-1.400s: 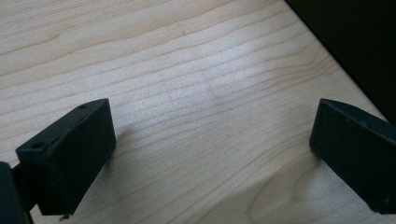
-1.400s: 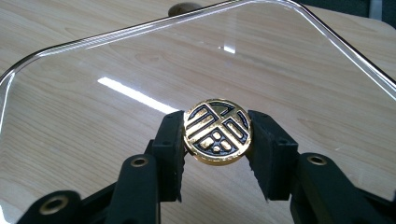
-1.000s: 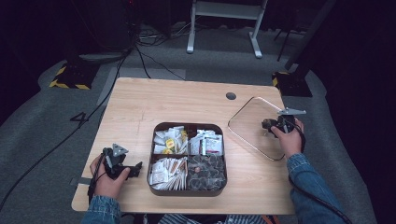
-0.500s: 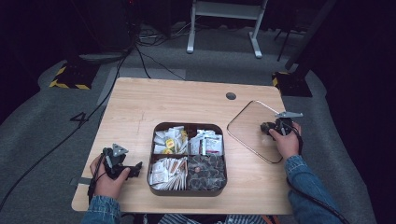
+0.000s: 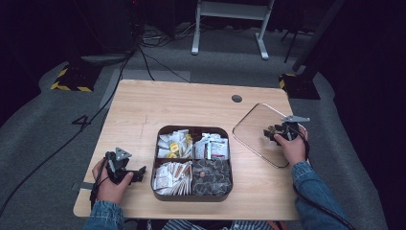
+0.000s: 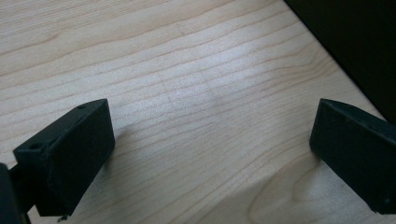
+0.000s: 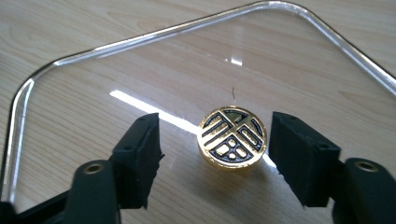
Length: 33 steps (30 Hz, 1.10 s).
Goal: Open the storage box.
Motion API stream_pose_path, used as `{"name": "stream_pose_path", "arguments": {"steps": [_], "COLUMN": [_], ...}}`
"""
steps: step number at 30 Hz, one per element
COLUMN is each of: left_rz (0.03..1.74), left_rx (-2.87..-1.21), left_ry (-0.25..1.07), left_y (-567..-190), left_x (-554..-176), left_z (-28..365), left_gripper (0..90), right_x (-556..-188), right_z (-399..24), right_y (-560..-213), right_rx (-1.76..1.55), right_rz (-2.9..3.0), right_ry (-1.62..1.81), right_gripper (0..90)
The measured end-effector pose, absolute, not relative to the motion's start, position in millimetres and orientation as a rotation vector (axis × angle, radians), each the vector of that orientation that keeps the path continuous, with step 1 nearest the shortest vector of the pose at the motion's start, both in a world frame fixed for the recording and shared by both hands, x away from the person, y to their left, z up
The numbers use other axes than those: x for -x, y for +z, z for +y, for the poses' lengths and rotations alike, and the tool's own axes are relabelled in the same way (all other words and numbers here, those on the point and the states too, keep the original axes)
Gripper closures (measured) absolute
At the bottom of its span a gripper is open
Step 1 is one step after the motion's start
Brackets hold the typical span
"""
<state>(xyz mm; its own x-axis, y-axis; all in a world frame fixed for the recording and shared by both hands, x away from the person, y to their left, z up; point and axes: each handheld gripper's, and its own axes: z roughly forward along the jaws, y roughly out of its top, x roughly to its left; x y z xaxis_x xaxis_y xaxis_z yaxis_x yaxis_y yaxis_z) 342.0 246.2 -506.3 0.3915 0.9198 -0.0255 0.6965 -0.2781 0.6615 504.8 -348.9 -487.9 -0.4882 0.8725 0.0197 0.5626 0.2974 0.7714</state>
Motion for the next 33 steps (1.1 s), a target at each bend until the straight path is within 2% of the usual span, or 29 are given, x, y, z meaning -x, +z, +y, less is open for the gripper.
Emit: {"name": "stream_pose_path", "arguments": {"steps": [11,24,28,31,33], "left_rz": [1.377,1.361,1.362,1.362,1.362], "left_rx": [-2.062,-2.070,-2.071,-2.071,-2.073], "left_ry": [0.488,0.483,0.483,0.484,0.483], "left_y": [-506,-506,-506,-506,-506], "left_x": [-345,-349,-351,-351,-351], "left_z": [244,244,244,244,244], "left_gripper": [0.1,0.1,0.1,0.1,0.1], "right_x": [-468,-449,-446,-443,-441], "right_z": [-354,-341,-334,-332,-330], "right_y": [-459,-439,-431,-428,-426], "right_rx": [-1.178,-1.150,-1.132,-1.106,-1.098], "right_rz": [2.052,2.124,2.092,2.118,2.135], "right_ry": [1.244,1.402,1.425,1.426,1.429], "right_gripper": [28.6,23.2,26.9,36.1,38.2]}}
